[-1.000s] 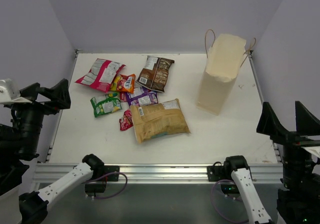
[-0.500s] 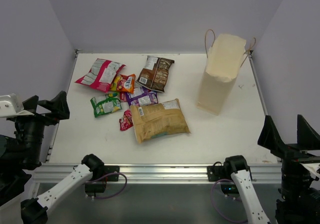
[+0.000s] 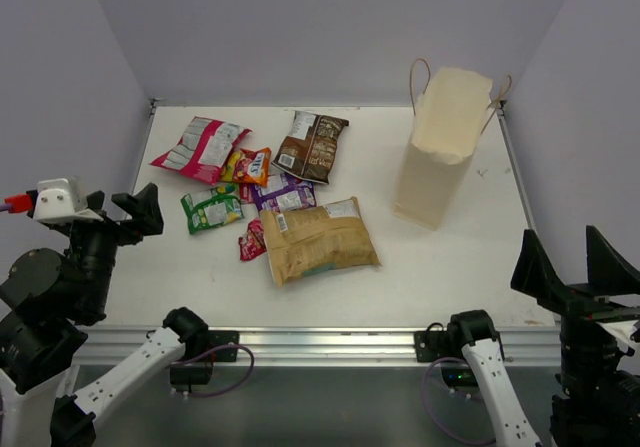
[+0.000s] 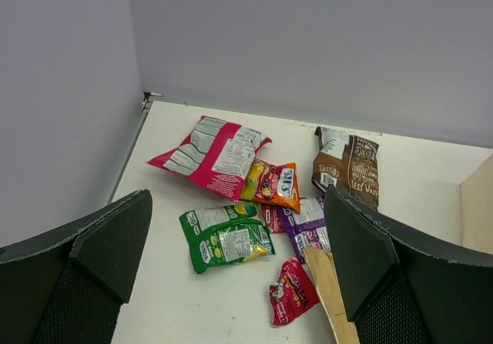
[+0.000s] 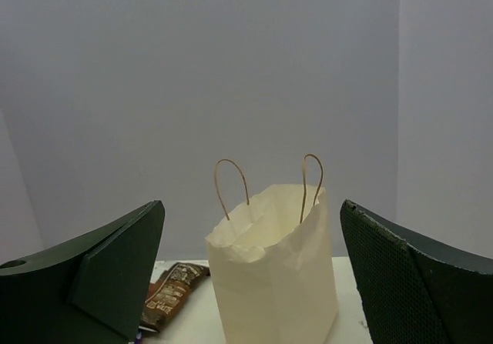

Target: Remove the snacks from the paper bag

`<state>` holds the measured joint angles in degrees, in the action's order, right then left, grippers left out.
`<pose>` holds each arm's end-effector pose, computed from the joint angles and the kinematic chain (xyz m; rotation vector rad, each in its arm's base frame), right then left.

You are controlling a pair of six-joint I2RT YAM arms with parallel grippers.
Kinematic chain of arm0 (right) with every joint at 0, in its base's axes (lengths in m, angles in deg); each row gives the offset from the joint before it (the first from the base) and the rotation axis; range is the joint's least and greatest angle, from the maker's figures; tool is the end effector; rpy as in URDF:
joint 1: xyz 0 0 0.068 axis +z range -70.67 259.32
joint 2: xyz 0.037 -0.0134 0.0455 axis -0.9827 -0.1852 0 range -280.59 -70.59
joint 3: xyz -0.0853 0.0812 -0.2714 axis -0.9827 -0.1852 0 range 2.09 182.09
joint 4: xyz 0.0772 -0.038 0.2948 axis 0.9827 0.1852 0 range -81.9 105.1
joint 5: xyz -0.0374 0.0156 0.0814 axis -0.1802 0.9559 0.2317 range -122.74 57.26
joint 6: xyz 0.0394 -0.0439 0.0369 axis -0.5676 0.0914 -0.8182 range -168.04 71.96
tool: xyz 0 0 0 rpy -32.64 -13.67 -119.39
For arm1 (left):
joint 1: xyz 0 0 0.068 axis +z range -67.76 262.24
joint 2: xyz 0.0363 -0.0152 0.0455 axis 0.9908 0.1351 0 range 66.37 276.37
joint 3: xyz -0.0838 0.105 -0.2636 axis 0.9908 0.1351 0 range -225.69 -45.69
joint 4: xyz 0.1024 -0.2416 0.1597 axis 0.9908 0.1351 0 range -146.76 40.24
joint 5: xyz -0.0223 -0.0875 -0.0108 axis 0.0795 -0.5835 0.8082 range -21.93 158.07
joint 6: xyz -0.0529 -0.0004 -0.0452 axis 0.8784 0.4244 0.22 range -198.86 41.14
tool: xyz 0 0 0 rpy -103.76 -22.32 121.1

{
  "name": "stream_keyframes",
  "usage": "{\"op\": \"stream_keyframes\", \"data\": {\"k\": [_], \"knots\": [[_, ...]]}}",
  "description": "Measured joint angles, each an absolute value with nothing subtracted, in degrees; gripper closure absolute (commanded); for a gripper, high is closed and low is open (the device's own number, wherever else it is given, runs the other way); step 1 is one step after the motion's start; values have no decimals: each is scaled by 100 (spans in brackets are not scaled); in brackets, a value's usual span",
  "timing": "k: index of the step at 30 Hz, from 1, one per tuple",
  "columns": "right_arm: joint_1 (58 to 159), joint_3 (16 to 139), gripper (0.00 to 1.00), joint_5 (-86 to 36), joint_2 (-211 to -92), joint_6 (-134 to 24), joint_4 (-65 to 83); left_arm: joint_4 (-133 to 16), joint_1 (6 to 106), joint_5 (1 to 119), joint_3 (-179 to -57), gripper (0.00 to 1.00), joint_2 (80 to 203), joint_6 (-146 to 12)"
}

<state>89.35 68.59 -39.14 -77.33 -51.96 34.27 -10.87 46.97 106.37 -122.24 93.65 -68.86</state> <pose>-0.0594 -0.0168 0.5028 0.0502 0.9887 0.1682 0.0434 0.0123 0.5138 -0.2015 1.5124 -0.1255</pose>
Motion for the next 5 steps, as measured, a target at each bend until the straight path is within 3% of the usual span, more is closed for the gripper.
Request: {"op": "stream_keyframes", "data": {"k": [5], "knots": [[8935,6859,1,-3874,-7733,-5262,3442,-1091,4697,10510,-12040,0,9472,-6789]]}}
